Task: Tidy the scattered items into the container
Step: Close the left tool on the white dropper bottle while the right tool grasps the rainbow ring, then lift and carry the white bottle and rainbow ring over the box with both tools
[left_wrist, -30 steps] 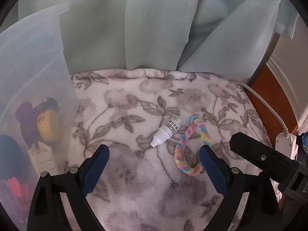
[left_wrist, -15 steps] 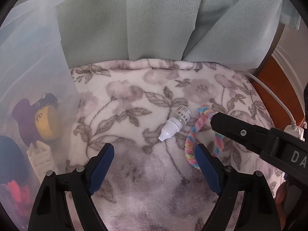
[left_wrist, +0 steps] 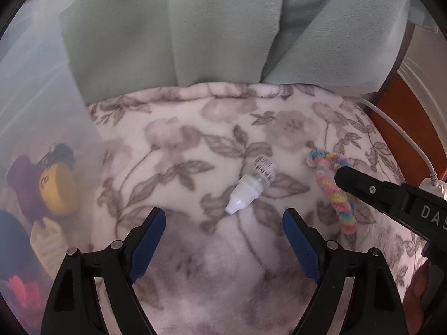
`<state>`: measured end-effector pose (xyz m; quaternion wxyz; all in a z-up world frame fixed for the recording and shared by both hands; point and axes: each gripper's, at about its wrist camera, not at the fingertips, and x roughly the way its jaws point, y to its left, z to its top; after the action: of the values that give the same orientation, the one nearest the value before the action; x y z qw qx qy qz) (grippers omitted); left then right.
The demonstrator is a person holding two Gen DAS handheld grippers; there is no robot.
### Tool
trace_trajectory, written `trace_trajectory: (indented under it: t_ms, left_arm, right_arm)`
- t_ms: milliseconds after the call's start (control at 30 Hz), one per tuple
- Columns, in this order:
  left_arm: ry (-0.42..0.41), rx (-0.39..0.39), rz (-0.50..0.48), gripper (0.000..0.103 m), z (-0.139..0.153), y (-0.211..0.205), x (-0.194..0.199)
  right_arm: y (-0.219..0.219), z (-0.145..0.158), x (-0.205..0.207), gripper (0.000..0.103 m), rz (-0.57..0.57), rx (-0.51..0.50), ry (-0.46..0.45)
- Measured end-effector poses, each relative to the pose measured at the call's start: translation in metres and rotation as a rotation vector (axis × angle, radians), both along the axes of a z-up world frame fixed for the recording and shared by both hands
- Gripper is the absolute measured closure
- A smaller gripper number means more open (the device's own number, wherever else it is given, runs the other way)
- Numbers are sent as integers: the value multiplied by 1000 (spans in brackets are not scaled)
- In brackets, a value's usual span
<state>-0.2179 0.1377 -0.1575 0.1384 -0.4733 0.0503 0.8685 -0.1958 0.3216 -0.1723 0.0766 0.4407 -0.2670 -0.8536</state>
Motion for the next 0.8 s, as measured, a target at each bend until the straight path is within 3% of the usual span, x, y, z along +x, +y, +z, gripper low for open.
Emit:
trace_trajectory:
  t_ms: [267,367,433,500,800]
  left_arm:
    - [14,-50,-50,40,-7,22,-11]
    - [26,-51,-49,55,-6,23,-11]
    - [30,-58,-47,74,-5,24,-9]
    - [25,-57,-43,83,-2,23,-8]
    - [-52,22,-19,83,9,12,26]
  right_arm:
    - [12,4,5,94,-24,-4,-6]
    - [15,6,9,94,-31,-10,-10]
    - [17,8,13,94,-31,-7,-9]
    - [19,12,19,94,-34,-3,-5]
    - [26,20,59,94,-60,4,-17]
